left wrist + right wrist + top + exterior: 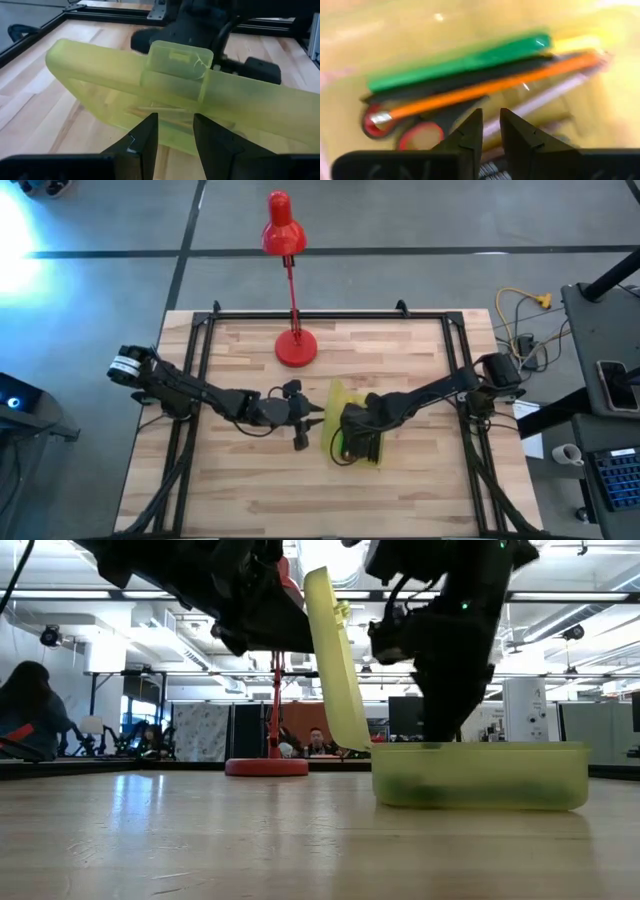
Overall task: Pick & place school supplies into a supply box
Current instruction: Close the yellow supply box
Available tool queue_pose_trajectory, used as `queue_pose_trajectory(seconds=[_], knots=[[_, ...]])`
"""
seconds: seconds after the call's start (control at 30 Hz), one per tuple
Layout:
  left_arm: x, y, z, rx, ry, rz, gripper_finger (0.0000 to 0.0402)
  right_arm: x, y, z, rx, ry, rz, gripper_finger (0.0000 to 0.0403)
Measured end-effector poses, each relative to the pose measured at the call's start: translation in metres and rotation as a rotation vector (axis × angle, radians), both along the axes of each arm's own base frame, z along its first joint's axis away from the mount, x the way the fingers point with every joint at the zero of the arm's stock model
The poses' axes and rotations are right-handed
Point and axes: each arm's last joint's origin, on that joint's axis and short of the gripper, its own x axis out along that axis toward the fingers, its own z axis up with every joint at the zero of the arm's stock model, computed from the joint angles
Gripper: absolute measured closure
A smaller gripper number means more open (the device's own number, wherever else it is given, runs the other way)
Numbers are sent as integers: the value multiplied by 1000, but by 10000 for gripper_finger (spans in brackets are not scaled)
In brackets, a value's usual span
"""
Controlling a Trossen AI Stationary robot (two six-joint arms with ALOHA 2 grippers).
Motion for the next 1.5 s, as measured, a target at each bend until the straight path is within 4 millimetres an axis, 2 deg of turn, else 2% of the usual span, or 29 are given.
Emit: queue_pose_trajectory(seconds=[0.17,0.27,0.47,0.6,0.73,0.87,1.0,1.17,1.27,1.33,1.4,1.5], knots=[[5,1,-5,-8,-6,-7,293,-8,9,26,-81,31,18,344],[14,-1,-10,-17,1,-29,293,-18,13,43,-77,27,-10,344],[39,-7,-11,-2,16,-63,293,-66,32,80,-148,-22,-252,344],[56,-11,-5,45,2,-94,293,-102,48,92,-135,-26,-393,344],[77,-11,-2,51,-16,-134,293,-133,60,88,-131,-16,-524,344],[104,-7,-8,29,-18,-169,293,-150,70,74,-93,-8,-607,344],[138,-7,-25,15,45,-196,293,-156,77,62,-75,7,-646,344],[177,-11,-61,-23,254,-263,293,-156,81,51,-45,-11,-654,344],[186,-13,-81,-86,438,-261,293,-154,81,48,-37,-24,-653,344],[183,-13,-85,-108,532,-246,293,-155,81,48,-40,-22,-652,344],[182,-16,-81,-103,527,-245,293,-155,81,48,-41,-24,-651,344],[178,-15,-55,-99,449,-243,293,-154,81,48,-56,-42,-639,344]])
